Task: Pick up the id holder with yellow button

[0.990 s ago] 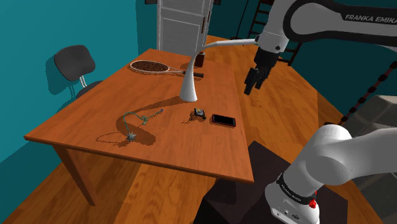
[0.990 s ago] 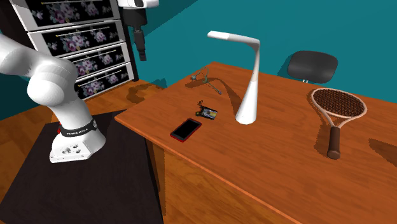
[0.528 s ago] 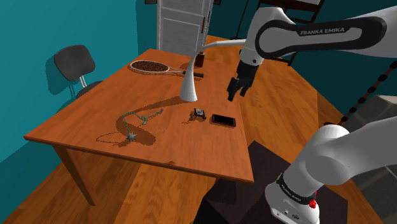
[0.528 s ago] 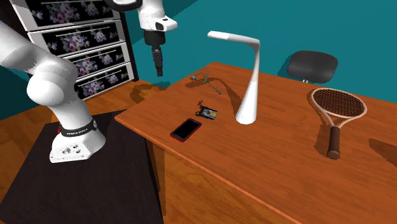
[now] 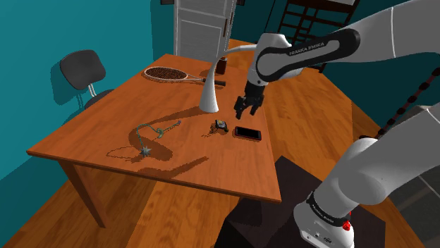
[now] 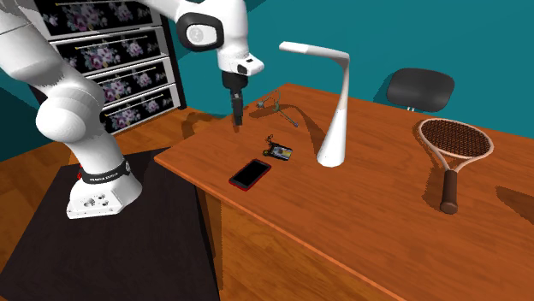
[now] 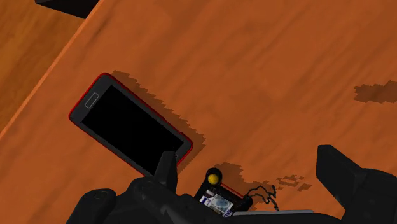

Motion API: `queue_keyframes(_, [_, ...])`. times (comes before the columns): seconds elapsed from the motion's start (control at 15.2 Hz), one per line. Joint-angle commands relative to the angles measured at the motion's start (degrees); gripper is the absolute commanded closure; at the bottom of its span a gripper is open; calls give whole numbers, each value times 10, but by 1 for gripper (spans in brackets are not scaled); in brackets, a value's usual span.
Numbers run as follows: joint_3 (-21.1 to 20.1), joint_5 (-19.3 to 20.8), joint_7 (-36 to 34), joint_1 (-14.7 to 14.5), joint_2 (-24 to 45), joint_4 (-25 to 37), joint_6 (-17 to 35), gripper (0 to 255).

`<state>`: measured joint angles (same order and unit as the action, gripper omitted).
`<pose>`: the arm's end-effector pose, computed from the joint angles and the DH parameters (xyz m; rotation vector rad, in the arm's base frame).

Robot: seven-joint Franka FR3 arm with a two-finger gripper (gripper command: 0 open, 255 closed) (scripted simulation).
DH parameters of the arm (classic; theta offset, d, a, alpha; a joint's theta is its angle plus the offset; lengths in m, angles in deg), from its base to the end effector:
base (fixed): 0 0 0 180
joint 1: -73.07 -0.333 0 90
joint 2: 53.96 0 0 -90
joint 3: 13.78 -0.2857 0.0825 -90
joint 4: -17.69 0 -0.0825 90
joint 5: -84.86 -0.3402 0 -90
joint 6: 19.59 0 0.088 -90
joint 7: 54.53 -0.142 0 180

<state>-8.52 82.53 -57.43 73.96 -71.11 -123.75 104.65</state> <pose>0.4081 -0.0404 0.3644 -3.0689 0.2720 0.0012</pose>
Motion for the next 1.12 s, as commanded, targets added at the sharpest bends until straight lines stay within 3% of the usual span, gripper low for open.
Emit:
queue_keyframes(0.0, [7, -9, 4, 1, 48, 14, 34, 0])
queue_keyframes(0.53, [16, -70, 19, 4, 235, 97, 133, 0])
queue_keyframes(1.06, [11, -91, 36, 7, 288, 95, 186, 0])
